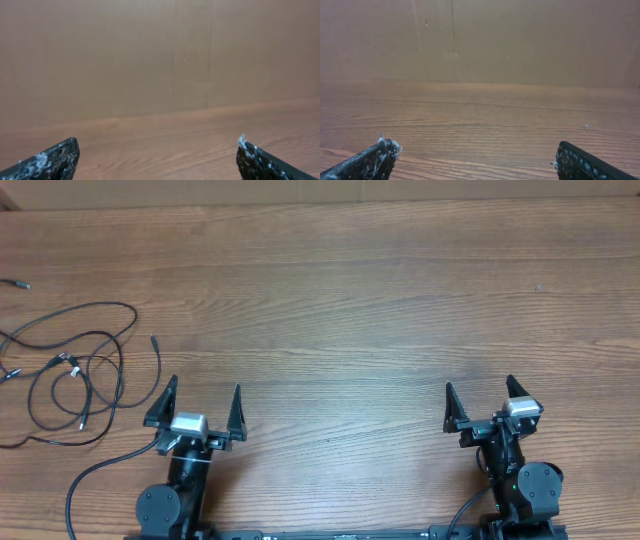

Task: Untangle cables

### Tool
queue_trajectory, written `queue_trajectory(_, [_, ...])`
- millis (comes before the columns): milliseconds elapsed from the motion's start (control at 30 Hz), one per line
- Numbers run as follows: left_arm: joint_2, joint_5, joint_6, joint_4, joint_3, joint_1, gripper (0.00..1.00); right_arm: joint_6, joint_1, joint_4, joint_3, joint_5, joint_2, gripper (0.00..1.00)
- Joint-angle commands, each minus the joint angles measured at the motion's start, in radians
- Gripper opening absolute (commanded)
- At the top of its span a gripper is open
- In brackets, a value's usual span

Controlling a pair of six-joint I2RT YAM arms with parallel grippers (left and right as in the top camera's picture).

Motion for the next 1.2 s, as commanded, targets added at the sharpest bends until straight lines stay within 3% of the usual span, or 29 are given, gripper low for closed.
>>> queue_trajectory(0, [-0.01,-0.077,0.04,-0.07,-0.012,0.0,1.0,-0.001,-0.004,0.006,-0.01,0.002,-0.009,1.0])
queue_trajectory(100, [-0.01,-0.076,0.04,-0.204,-0.012,0.0,1.0,-0.001,-0.004,0.006,-0.01,0.002,-0.009,1.0])
queue_trajectory(1167, [-0.01,-0.074,0.04,-0.193,-0.012,0.0,1.0,-0.001,-0.004,0.006,-0.01,0.002,-0.009,1.0])
